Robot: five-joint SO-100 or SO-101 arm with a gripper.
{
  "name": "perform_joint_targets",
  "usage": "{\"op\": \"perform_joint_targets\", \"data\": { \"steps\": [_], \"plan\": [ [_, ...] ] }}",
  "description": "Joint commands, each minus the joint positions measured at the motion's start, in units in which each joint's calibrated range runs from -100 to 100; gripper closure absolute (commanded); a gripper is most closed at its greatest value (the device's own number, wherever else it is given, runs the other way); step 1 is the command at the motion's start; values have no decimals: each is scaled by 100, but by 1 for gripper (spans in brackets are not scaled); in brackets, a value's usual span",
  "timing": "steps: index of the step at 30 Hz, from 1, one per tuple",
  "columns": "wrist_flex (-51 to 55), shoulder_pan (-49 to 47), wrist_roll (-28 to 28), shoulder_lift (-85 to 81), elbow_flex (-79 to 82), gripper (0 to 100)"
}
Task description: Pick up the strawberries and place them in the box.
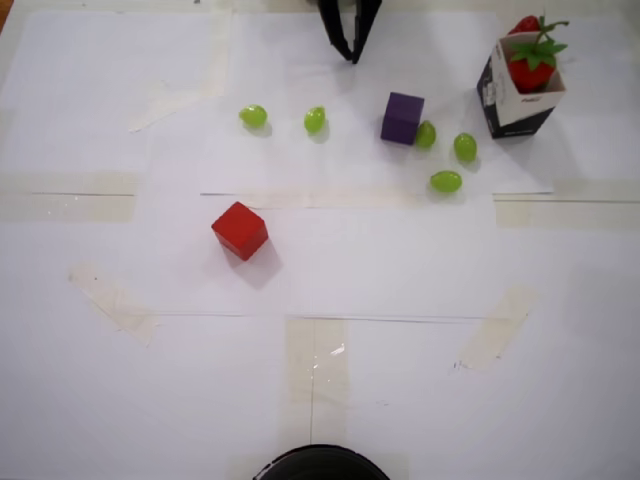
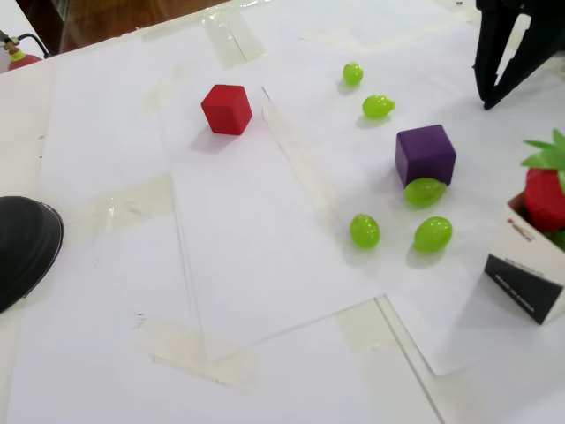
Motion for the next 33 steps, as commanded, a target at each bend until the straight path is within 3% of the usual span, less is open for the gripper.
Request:
{"op": "perform_joint_targets", "data": {
  "steps": [1, 33],
  "plan": [
    [-190, 27, -20, -32, 0, 100],
    [-795, 85, 151, -40, 0, 100]
  ]
}}
